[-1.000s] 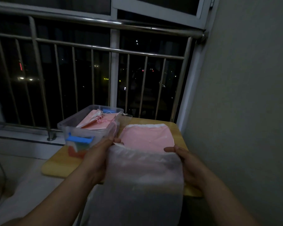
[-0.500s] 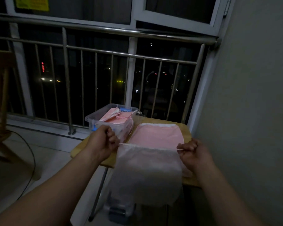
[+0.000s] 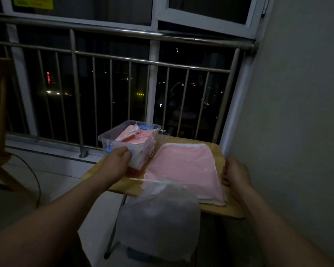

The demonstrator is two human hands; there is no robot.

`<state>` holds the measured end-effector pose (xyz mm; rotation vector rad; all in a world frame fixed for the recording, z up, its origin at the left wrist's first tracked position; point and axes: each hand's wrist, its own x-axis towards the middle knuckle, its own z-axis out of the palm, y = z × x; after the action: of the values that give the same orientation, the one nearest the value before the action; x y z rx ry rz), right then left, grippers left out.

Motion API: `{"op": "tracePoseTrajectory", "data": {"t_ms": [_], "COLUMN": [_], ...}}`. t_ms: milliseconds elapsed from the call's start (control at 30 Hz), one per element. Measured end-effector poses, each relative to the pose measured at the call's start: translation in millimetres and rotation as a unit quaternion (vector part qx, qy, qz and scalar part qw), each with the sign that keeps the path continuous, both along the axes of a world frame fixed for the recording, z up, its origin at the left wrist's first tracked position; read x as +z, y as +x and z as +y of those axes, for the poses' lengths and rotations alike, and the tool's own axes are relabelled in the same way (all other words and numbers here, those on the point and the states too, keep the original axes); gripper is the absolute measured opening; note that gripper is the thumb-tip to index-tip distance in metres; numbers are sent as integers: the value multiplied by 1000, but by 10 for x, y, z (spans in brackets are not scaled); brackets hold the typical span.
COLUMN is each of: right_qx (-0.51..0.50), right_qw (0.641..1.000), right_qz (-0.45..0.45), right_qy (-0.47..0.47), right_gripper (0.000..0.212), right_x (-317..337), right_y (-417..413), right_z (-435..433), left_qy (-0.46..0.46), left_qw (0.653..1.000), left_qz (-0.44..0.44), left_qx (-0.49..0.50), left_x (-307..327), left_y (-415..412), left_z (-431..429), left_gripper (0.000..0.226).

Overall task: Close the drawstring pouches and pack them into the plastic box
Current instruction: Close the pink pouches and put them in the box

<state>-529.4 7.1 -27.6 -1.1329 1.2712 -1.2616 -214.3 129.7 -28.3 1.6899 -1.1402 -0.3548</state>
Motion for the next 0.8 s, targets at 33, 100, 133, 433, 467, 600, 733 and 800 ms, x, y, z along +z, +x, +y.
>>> {"op": "tracePoseTrajectory", "data": {"t_ms": [33,100,133,433,467,600,733,800], "right_qx": [15,72,107,290,295,253,303,345], "right_qw": [1000,996,992,928,928,961,942,922], "right_qz": [6,-9,-9,180,176,89,142,176], "right_qy": [-19,-49,-65,-151,-140,-68,-15,-7], "right_gripper": [33,38,41,40,40,51,36,27], "right_x": [76,321,465,1037,1008,778,276,76], "right_y": [40,163,232,877,885,748,601,605], "right_z": [-4,13,38,162,140,101,282,361], "left_qy": [6,10,1,-1,-6,-29,-36,-41], "left_qw": [1000,997,994,912,903,886,883,882], "left_qz": [-11,-14,-2,236,262,341,372,380], "left_qx": [-23,-78,-111,-336,-342,-315,-282,-274], "left_x": [40,174,274,713,703,667,656,640], "left_y": [-25,-115,-186,-915,-931,-872,-761,-715], "left_z": [-30,-61,-73,-419,-469,-641,-757,-813], "left_gripper": [33,33,33,28,27,27,26,25]}}
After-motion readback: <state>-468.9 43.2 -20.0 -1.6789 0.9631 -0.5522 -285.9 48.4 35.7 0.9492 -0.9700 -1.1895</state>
